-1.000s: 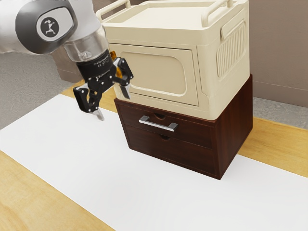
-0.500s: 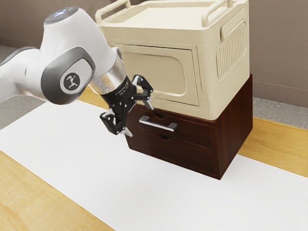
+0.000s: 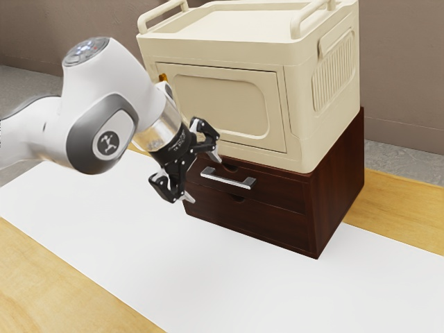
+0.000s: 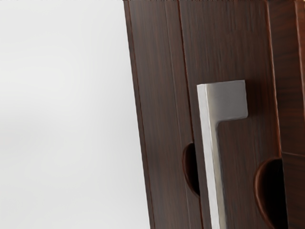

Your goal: Pull the drawer handle with one arm to open the drawer

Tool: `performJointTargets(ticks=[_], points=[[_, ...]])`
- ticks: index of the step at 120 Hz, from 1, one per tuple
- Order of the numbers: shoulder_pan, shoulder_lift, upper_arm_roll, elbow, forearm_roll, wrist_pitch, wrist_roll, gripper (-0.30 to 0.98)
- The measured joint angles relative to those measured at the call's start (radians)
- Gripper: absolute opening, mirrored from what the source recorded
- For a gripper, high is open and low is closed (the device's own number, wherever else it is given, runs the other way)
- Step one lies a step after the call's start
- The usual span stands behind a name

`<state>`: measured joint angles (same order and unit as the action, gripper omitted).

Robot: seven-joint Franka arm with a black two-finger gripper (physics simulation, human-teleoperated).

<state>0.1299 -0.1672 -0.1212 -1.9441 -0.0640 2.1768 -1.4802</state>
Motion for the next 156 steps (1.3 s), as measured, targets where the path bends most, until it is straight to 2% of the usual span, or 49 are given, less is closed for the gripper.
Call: performJointTargets(ticks=[86, 117, 156], points=[[0.019, 0.074, 0.0, -0.003, -0.002, 0.085, 0.005, 0.68], [0.018, 0.074, 0.0, -0.004, -0.002, 0.097, 0.005, 0.46], [0.019, 0.109, 0.001, -0.003, -0.002, 0.1, 0.005, 0.37]])
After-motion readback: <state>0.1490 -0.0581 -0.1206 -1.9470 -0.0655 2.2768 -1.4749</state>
